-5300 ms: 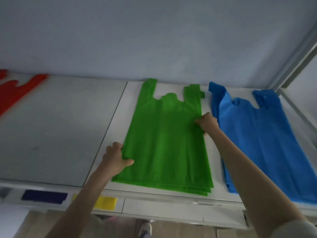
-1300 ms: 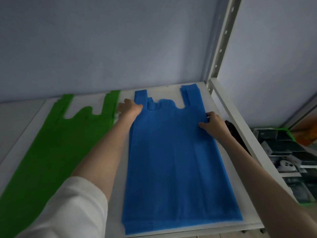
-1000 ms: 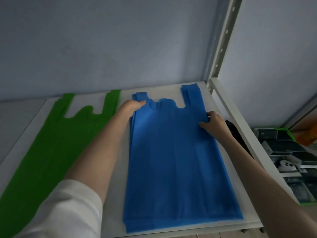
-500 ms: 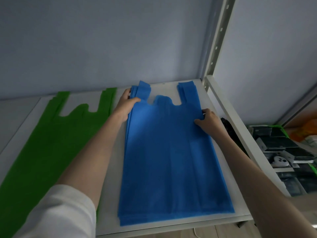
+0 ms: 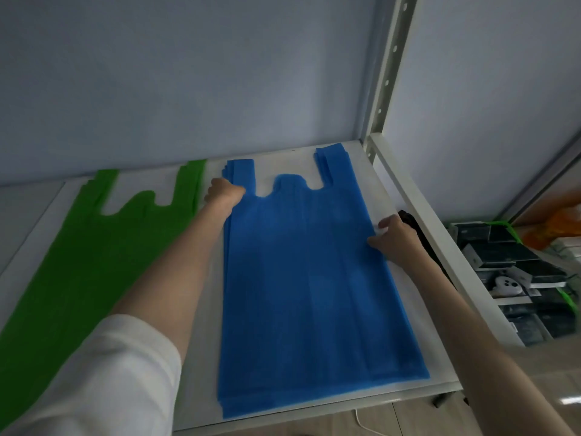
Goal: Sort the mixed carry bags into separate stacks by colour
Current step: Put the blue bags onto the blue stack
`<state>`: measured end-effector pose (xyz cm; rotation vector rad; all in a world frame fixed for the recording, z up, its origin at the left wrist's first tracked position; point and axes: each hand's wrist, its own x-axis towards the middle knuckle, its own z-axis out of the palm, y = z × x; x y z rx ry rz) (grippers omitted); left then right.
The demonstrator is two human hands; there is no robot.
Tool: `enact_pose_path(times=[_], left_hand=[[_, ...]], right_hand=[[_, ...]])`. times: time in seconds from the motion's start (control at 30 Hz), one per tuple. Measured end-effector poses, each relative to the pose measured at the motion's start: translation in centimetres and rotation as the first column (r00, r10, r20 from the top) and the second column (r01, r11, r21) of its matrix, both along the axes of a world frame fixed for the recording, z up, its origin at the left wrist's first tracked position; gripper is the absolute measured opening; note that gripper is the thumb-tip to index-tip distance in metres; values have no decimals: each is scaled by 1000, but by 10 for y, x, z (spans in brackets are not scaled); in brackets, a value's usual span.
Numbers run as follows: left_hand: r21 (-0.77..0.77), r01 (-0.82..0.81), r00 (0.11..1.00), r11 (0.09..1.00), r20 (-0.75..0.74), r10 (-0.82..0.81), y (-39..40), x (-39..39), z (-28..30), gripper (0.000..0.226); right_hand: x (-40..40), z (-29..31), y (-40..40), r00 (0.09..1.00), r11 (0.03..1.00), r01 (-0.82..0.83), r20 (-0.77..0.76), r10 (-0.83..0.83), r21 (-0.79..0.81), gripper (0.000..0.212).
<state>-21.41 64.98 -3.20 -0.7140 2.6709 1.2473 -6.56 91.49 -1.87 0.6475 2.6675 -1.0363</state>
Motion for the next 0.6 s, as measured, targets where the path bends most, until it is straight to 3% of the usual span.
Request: enact_pose_path(times=[0.1,0.2,0.37,0.5,0.6], left_hand=[[9,31,999,999,26,-31,2,0,-2,69],[-14,48,998,999,36,-47,4,1,-5,61],[-127,79,997,989,4,-79,9,6,-9,58],[-223,17,1000,975,13,-14,4,14,-5,58],[-269,55,997,962,64,-39,0,19,-6,56]], right_hand=[[18,-2,0,1000,999,-7,6,7,-36,47],[26,-4,-5,998,999,-33,-47,32,-18,44],[29,-6,-11,991,1000,12,-135,-14,-14,40],[30,-7,-10,989,996,35,-140,-46,-76,44],[29,-8,-13,992,1000,28,-120,-26,11,43]])
